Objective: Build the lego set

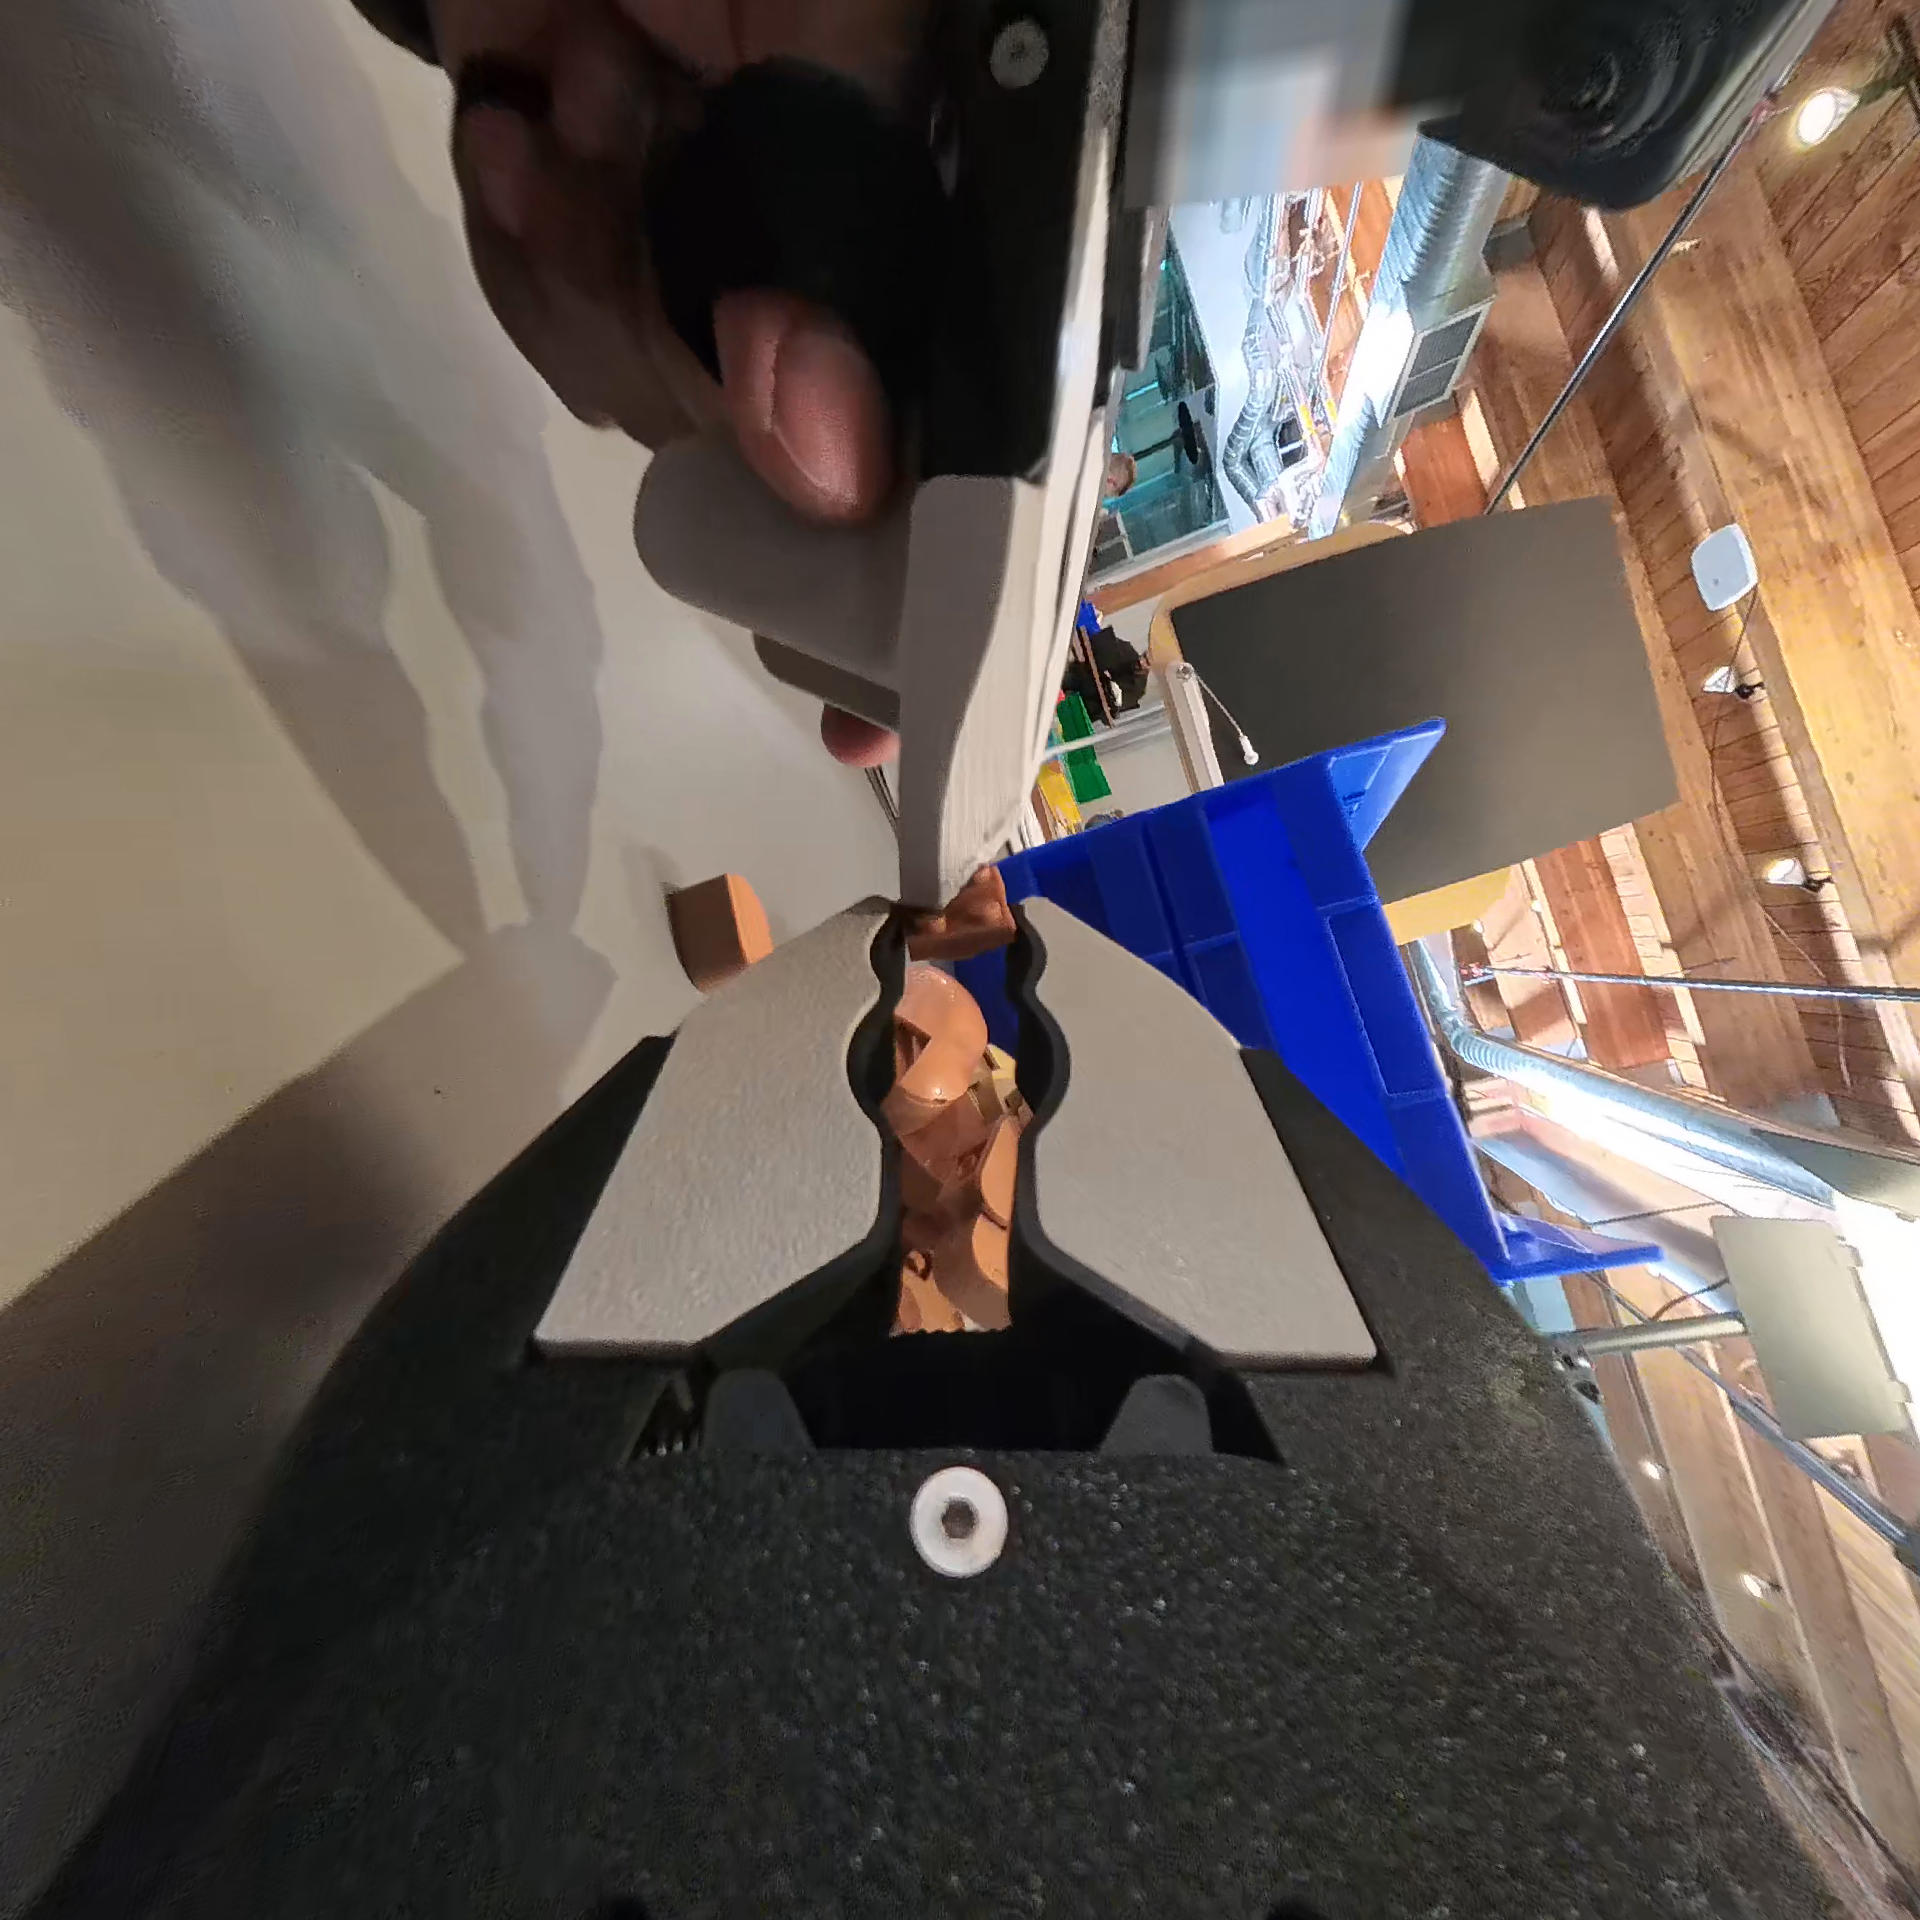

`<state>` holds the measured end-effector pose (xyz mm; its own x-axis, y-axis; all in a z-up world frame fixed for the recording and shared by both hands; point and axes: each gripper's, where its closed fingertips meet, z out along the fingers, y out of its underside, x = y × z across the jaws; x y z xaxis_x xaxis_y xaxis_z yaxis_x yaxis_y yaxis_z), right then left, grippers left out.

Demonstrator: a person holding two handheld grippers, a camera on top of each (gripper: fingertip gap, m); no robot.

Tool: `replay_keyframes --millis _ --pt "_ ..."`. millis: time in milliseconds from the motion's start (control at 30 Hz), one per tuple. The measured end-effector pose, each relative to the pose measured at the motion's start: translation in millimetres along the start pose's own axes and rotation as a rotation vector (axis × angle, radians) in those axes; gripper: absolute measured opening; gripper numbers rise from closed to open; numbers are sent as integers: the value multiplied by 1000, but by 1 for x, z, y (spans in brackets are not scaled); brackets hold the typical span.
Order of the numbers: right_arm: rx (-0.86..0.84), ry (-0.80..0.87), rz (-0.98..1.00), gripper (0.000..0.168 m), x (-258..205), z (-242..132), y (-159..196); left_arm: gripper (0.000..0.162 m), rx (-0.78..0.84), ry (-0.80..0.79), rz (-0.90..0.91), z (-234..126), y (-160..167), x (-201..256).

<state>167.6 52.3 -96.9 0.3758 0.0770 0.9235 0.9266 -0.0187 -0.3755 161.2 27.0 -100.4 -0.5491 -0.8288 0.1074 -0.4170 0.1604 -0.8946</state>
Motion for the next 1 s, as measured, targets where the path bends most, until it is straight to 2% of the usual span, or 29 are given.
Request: replay_keyframes --millis 267,433,667,767,867,1000 --pt "-63 14 -39 18 -1 4 9 10 -47 -225 -21 3 2 -6" --pt "-90 16 -63 18 -3 5 12 10 -69 -283 -9 6 4 -5" --pt "-125 28 -130 17 -4 5 15 10 -80 -307 -36 9 6 -6" --pt "-105 17 -92 17 -3 4 13 10 -82 -312 -17 8 6 -4" --pt "-68 19 -27 17 2 2 11 18 -70 -309 7 2 3 -4" --pt "-9 -15 33 17 1 -1 5 26 -29 -176 19 -2 -1 4"
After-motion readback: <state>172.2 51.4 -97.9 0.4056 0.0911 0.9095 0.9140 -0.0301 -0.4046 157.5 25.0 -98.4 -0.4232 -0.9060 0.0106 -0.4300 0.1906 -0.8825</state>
